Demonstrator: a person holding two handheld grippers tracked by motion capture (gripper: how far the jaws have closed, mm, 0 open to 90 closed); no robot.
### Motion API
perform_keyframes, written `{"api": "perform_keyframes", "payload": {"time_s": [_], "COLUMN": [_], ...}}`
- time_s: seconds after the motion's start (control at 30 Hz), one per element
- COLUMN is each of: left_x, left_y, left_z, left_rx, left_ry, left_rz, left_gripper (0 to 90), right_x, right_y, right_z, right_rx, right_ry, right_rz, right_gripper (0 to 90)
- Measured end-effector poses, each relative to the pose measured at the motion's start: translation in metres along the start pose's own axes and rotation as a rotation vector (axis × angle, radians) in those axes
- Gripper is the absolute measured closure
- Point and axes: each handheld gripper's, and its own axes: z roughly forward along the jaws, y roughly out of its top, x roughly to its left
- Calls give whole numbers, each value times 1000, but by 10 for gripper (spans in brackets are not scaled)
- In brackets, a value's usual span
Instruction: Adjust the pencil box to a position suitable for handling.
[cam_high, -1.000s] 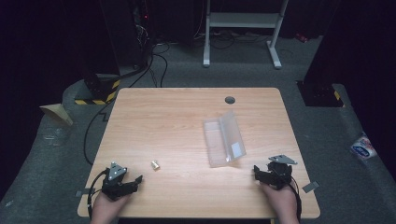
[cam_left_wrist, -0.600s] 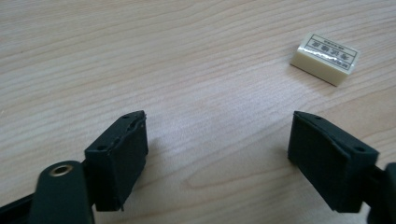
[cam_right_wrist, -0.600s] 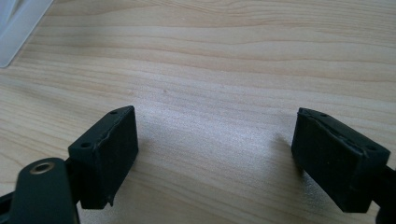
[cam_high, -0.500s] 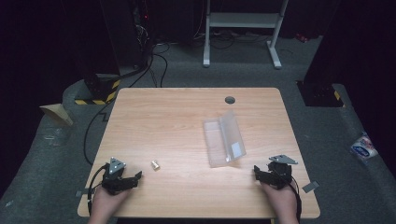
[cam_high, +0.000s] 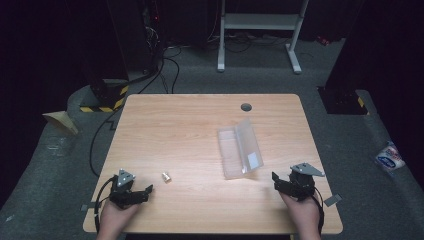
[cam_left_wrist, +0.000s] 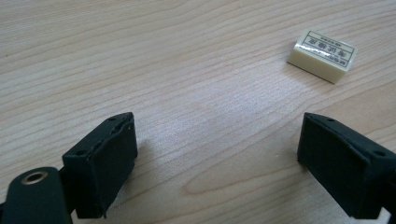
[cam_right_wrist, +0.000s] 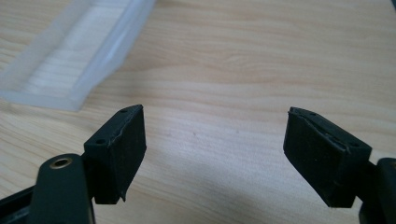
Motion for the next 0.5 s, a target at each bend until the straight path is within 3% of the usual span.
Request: {"api": "perform_keyframes", "payload": {"time_s": [0.27, 0.5], "left_x": [0, 0], "left_y": [0, 0], "left_z": [0, 1], "left_rx": [-1, 3], "left_ry": [-2, -11], "left_rz": [3, 7], "left_gripper": [120, 106], "right_x": [12, 14], "right_y": [17, 32], "right_z": [-16, -31], "right_rx": [-53, -107], "right_ry": [-7, 9], "right_rz": [-35, -20], "right_gripper": [211, 213]}}
